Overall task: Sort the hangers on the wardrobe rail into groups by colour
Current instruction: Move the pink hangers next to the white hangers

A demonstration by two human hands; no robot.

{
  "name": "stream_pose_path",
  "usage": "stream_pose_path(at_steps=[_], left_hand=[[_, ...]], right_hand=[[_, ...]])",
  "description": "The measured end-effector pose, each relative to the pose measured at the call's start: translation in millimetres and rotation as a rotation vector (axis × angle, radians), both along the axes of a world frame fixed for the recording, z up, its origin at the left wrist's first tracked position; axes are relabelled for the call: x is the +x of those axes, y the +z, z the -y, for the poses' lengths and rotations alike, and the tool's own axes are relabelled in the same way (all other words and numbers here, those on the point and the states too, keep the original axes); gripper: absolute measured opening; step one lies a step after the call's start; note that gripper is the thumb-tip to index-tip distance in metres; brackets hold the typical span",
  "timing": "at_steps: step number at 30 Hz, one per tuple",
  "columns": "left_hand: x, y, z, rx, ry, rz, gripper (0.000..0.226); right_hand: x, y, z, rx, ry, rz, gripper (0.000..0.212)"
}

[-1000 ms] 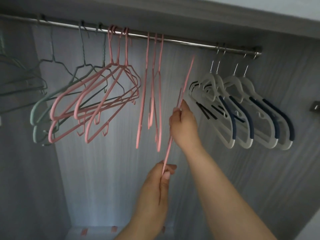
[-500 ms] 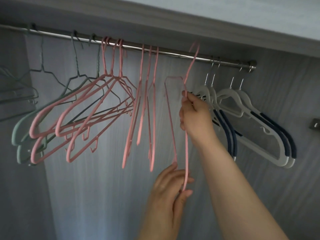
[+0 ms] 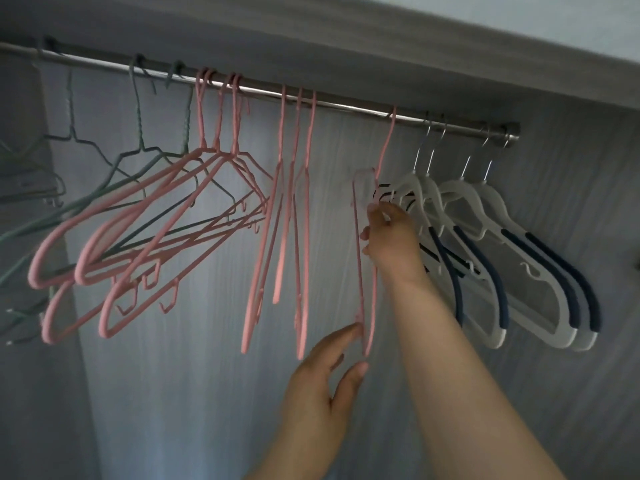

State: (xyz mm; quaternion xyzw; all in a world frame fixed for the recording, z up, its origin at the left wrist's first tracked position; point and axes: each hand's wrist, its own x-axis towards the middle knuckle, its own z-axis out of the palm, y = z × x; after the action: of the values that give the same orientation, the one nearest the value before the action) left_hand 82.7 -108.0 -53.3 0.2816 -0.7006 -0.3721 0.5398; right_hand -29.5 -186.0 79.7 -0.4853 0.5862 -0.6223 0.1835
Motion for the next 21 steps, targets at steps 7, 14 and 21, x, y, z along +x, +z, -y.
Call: stream_pose_path(at_steps=[7,14,21], left_hand=[[29,0,-4,0.240,0.003,-0.434,0.058],[33,12,-10,0.474,-0.068,-0.727,0.090],[35,16,-13,0.540,-0.060,-0.744,0.053]], right_hand=[[2,-4,-26,-0.025,0.039,-0.055,0.047],[18,-19,-66,-0.064,-0.253,-0.679,0.062],[74,-22,-85,-0.023,0.303,-0.361,0.046]])
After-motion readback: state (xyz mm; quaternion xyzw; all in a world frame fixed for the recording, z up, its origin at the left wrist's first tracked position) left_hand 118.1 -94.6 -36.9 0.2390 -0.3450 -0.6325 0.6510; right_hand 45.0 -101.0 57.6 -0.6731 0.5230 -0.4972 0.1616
